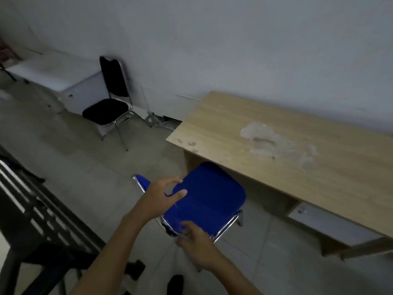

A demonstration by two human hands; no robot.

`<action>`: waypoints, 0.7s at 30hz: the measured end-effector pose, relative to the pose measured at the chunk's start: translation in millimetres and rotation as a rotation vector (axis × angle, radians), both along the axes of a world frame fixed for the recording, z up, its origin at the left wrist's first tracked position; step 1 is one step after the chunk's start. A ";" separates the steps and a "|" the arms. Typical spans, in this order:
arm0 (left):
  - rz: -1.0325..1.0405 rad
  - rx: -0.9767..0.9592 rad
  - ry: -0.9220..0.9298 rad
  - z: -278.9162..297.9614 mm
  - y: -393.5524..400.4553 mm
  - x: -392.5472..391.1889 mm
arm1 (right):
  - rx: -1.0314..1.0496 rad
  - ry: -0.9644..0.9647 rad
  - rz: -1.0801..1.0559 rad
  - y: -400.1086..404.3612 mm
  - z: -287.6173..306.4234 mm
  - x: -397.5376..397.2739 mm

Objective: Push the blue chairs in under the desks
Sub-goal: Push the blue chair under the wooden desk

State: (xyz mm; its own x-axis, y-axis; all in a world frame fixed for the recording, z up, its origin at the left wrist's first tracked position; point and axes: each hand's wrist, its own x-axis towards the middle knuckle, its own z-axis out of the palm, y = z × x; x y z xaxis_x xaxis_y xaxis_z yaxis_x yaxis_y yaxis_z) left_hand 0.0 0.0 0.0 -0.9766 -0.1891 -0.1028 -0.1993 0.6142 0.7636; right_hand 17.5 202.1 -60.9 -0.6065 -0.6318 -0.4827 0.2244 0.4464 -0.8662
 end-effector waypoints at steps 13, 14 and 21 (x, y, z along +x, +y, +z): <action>-0.041 0.017 -0.139 -55.7 -150.2 -40.2 | 0.487 0.393 -0.094 -150.9 -36.8 -5.3; -0.051 0.009 -0.139 -59.2 -156.0 -40.5 | 0.498 0.422 -0.114 -145.3 -38.6 -2.8; -0.145 0.024 -0.152 -77.9 -152.4 -38.3 | 0.438 0.449 -0.355 -92.4 -47.0 15.1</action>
